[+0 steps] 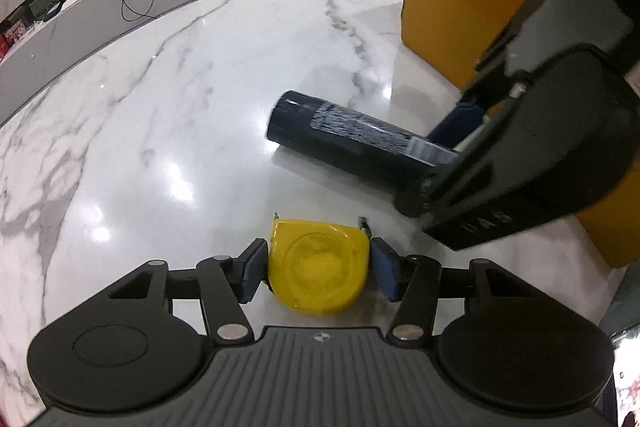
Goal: Organize rigid objects
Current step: 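Grasp the yellow tape measure with the left tool while the right tool grasps the black spray can, then lift and carry the tape measure and spray can over the orange box with both tools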
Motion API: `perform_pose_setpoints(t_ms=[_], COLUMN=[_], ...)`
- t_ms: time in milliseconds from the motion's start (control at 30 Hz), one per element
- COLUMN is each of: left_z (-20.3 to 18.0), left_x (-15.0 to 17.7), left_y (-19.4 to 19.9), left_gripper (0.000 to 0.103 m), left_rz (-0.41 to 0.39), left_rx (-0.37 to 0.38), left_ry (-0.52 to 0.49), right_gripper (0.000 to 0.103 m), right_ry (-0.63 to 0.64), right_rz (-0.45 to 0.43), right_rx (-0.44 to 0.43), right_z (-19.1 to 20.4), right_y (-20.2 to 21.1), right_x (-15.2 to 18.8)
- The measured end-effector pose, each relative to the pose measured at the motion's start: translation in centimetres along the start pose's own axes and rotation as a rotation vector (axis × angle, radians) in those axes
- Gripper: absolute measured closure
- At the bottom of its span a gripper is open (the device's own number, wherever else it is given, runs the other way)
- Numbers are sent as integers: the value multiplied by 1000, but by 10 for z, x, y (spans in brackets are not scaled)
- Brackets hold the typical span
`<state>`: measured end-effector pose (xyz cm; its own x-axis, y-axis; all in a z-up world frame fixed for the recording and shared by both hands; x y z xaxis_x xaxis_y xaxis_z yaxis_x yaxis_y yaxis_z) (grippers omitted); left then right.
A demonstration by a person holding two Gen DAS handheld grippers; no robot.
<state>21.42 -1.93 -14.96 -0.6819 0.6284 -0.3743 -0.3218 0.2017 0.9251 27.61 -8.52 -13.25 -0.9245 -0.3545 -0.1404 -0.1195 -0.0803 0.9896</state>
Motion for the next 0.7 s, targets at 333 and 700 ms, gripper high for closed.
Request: perform_pose_setpoints(t_ms=[333,700], left_z=[-11,-13], left_x=[20,22], left_y=[10,10], left_gripper=[39,29], left_rz=[39,23], left_rx=[23,-7], left_ry=[-29,-59], right_gripper=[61,58], right_ry=[-2,19], right_rz=[59,20], right_rx=[-11,20], right_z=[19,26], right_y=[7,8], right_x=[50,32])
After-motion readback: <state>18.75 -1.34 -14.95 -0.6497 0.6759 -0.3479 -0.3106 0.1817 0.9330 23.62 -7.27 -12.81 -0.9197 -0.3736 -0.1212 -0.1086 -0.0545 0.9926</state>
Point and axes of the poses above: each gripper's, at about its wrist camera, not at the fingertips, and y roughly against the way its jaws point, z to its left, x to its underside, the point moved 4 cm from there along -y, roughly the way its jaws point, and after that the axes turned 8 degrees about z, right-handed, at the moved point
